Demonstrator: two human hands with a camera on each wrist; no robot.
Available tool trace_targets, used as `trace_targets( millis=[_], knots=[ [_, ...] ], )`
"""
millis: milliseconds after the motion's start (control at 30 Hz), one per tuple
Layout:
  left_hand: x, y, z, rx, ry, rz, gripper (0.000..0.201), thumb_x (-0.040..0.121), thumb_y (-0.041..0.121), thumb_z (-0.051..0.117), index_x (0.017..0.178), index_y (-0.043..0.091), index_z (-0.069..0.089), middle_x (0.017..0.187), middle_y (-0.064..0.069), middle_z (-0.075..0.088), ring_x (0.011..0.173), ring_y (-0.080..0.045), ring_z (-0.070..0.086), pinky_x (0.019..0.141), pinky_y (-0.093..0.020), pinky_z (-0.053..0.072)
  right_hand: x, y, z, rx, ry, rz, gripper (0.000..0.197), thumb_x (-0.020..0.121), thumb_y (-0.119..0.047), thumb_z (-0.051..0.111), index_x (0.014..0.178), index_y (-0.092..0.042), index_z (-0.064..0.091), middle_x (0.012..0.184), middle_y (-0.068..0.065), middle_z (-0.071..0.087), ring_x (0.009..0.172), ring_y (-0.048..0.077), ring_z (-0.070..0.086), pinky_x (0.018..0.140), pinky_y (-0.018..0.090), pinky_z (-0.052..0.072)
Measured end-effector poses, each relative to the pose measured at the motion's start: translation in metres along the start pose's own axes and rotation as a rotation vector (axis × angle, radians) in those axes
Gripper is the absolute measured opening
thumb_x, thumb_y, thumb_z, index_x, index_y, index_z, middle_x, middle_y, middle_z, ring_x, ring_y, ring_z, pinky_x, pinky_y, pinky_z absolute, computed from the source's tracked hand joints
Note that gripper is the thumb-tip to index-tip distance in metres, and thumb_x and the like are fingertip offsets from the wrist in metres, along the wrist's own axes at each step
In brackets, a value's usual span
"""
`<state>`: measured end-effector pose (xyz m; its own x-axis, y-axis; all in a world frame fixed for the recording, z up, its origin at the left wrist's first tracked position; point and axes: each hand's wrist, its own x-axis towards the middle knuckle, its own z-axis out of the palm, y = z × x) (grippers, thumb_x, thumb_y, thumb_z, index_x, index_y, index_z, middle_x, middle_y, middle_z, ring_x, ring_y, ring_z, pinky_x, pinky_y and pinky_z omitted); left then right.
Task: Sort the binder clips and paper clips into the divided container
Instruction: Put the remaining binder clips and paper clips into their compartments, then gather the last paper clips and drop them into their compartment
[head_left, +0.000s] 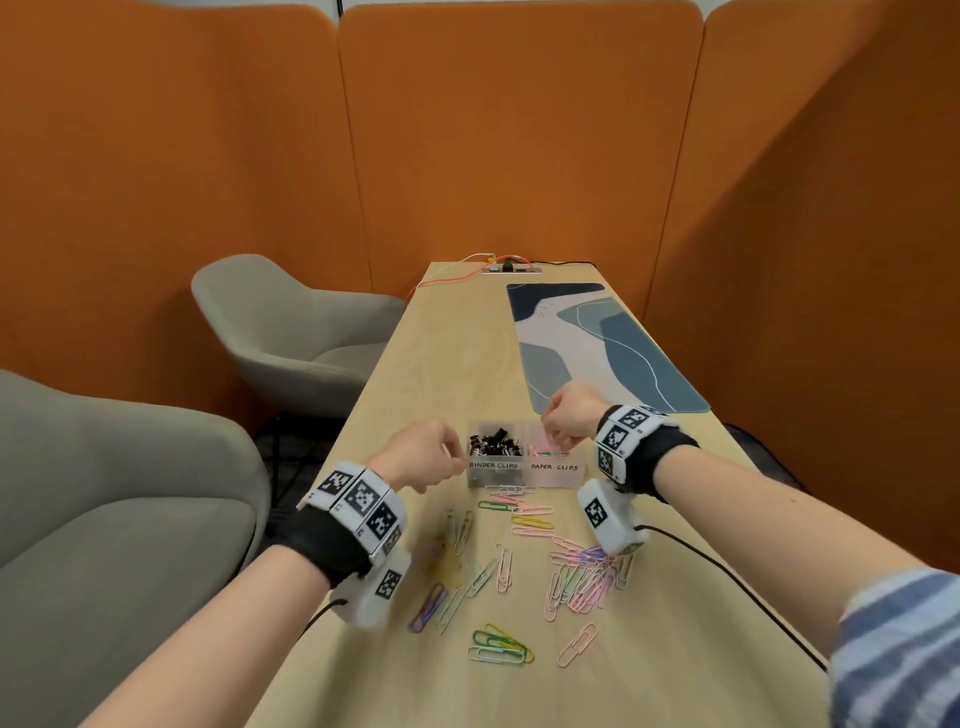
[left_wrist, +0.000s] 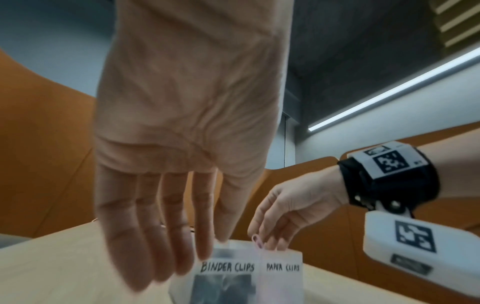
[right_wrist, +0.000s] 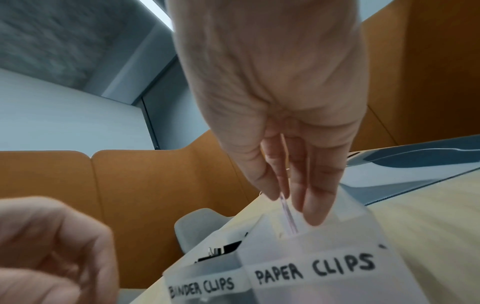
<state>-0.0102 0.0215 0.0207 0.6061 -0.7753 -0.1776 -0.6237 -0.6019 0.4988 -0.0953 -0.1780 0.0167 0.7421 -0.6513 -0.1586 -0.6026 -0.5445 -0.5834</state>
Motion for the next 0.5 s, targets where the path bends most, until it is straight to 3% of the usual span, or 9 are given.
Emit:
trace_targets(
  millis=[100,167,233,300,400,500],
  knots=[
    [-0.012,-0.008,0.003,0.126,-0.141,-0.079,0.022,0.089,0.022,0.056,0.108,0.012,0.062,0.099,-0.004,0.061,0.084,-0.019,0.06,0.069,-0.029,0.059,-0.016,-0.004,-0.002,-0.084,0.067,-0.072,0.025,0.088,-0.004,0.047,0.105,-0.002,0.066,0.104,0.016,0.068,0.079,0.028,0.064,0.076,0.035,0.058],
    [-0.025,-0.007,0.004,0.215,-0.242,-0.13,0.036,0.086,0.033,0.062,0.114,0.01,0.058,0.104,-0.005,0.062,0.089,-0.021,0.062,0.078,-0.033,0.059,-0.034,-0.003,0.002,-0.153,0.117,-0.194,0.026,0.085,-0.005,0.046,0.098,-0.01,0.068,0.103,0.011,0.069,0.088,0.026,0.063,0.077,0.032,0.051],
    [-0.037,-0.004,0.007,0.301,-0.346,-0.176,0.056,0.08,0.049,0.066,0.118,0.01,0.053,0.105,-0.004,0.062,0.09,-0.021,0.062,0.081,-0.035,0.055,-0.052,0.001,0.014,-0.219,0.03,-0.325,0.026,0.084,-0.007,0.045,0.096,-0.011,0.067,0.102,0.009,0.07,0.093,0.025,0.063,0.079,0.031,0.049],
    [-0.044,-0.001,0.014,0.37,-0.442,-0.217,0.081,0.071,0.06,0.071,0.129,0.011,0.042,0.115,-0.005,0.061,0.093,-0.021,0.06,0.081,-0.032,0.05,-0.062,0.006,0.032,-0.328,-0.112,-0.411,0.03,0.085,-0.007,0.042,0.107,-0.009,0.063,0.112,0.01,0.066,0.103,0.026,0.06,0.085,0.031,0.046],
    [-0.048,0.003,0.028,0.449,-0.47,-0.217,0.109,0.064,0.058,0.078,0.146,0.016,0.019,0.133,-0.006,0.056,0.111,-0.025,0.058,0.081,-0.03,0.045,-0.067,0.009,0.054,-0.491,-0.209,-0.46,0.036,0.09,-0.012,0.042,0.124,-0.006,0.052,0.125,0.014,0.055,0.116,0.03,0.052,0.097,0.035,0.041],
    [-0.049,0.009,0.034,0.463,-0.396,-0.177,0.097,0.069,0.043,0.08,0.142,0.012,0.023,0.126,-0.007,0.058,0.109,-0.025,0.061,0.076,-0.03,0.047,-0.07,0.014,0.062,-0.553,-0.247,-0.437,0.04,0.092,-0.02,0.043,0.13,-0.008,0.047,0.127,0.014,0.048,0.12,0.03,0.046,0.101,0.036,0.037]
  ],
)
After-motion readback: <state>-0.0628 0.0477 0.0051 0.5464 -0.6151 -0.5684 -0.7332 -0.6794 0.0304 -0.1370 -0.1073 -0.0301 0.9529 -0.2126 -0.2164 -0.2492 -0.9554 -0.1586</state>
